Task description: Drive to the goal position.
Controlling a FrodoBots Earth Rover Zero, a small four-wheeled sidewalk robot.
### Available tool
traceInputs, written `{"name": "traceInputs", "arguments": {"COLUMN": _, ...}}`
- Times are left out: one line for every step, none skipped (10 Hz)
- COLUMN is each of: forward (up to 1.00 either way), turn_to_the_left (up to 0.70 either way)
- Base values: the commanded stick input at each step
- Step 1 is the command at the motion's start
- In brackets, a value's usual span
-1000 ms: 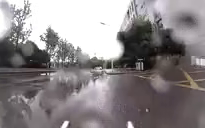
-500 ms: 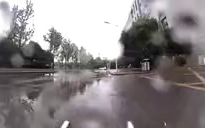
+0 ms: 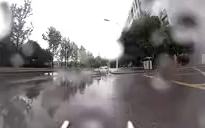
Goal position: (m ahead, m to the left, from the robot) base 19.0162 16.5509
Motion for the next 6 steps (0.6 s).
{"name": "traceInputs", "arguments": {"forward": 0.7, "turn_to_the_left": 0.0}}
{"name": "traceInputs", "arguments": {"forward": 0.7, "turn_to_the_left": 0.0}}
{"name": "traceInputs", "arguments": {"forward": 0.7, "turn_to_the_left": 0.0}}
{"name": "traceInputs", "arguments": {"forward": 0.7, "turn_to_the_left": 0.0}}
{"name": "traceInputs", "arguments": {"forward": 0.7, "turn_to_the_left": 0.0}}
{"name": "traceInputs", "arguments": {"forward": 0.7, "turn_to_the_left": 0.0}}
